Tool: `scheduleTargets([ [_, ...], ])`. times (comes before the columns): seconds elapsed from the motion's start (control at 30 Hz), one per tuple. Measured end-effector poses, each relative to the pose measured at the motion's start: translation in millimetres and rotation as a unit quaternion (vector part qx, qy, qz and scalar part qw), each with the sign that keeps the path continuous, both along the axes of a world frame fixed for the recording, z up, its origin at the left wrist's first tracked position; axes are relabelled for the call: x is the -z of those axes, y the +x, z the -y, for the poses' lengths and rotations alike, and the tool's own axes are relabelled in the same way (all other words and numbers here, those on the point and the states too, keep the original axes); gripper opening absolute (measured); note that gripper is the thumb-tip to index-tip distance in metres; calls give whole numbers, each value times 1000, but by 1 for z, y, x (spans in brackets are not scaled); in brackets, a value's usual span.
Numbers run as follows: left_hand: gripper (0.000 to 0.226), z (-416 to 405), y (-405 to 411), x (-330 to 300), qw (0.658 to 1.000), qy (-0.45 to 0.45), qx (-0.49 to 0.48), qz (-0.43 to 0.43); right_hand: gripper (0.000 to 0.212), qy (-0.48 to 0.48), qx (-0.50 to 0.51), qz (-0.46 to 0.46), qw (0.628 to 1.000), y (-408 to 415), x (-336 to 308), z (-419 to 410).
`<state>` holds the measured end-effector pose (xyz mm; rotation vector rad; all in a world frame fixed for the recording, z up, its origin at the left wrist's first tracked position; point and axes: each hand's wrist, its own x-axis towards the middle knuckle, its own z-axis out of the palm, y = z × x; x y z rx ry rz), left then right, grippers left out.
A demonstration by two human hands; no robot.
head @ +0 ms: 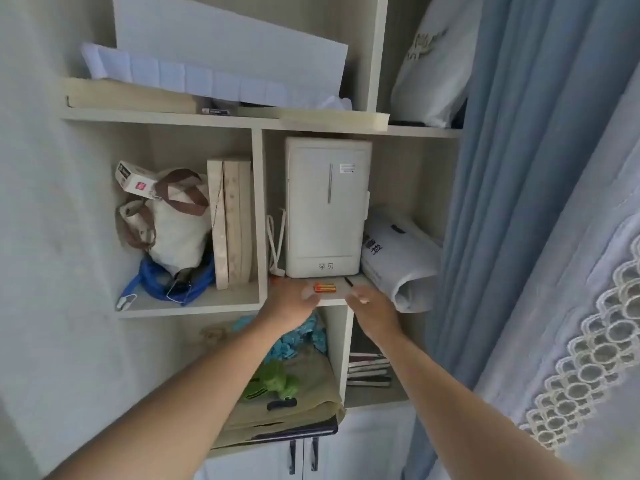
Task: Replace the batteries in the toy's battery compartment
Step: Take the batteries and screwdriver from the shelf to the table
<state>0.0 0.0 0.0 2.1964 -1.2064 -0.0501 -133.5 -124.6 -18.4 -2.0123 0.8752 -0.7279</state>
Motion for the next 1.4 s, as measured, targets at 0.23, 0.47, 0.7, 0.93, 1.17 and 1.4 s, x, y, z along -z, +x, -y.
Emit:
scheduleTargets([
  [0.23,63,55,26,20,997,-2,-12,79,31,-136,44,15,990,42,17,38],
  [0.47,75,69,40,49,979,50,25,194,42,-177,114,-91,973,64,31,55],
  [0.7,41,61,29,62,965,-102,21,240,12,-116,138,-47,983,74,32,55],
  [0.93,12,49,22,61,983,-146,-7,113,11,-71,83,5,994,66,33,51],
  [1.17,11,-47,12,27,917,-341,-134,-157,8,59,-82,136,986,85,5,-45],
  [1.4,10,-225,8,34,852,-392,-273,-216,8,131,-245,112,954,123,6,-221],
])
